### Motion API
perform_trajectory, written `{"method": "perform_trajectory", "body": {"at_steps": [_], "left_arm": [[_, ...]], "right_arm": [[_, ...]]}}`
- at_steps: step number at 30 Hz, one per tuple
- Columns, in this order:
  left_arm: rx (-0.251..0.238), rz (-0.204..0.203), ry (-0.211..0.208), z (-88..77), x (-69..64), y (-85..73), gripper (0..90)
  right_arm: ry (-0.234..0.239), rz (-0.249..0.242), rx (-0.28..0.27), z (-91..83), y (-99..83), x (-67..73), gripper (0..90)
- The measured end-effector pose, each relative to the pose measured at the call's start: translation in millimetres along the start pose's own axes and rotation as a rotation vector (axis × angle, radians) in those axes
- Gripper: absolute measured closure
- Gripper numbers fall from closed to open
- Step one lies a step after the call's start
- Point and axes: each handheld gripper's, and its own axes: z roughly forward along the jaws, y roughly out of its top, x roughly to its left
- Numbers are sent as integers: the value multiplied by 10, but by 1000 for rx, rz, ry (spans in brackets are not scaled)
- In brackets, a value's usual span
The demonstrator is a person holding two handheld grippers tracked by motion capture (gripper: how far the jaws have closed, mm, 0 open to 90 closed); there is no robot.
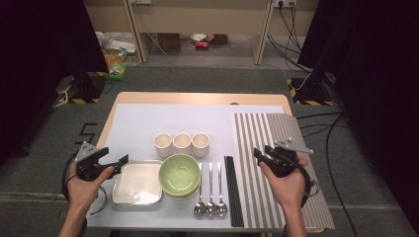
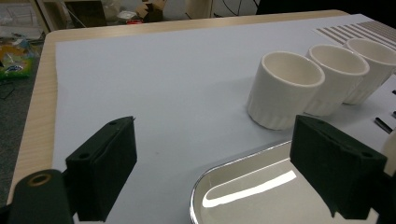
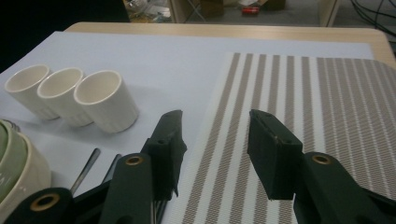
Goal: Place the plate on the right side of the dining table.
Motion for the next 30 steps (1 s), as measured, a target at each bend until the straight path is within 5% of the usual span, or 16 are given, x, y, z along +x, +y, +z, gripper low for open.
{"method": "perform_trajectory", "body": {"at_steps": [14, 24, 30], "left_arm": [[45, -20, 6, 5, 28, -87, 157], [172, -80, 21, 155, 99, -231, 389], [200, -98, 20, 219, 96, -244, 486]], "right_arm": [[71, -57, 28, 140, 22, 323, 560], [101, -82, 39, 232, 40, 479, 566], [104, -88, 39, 253, 36, 507, 567]]}}
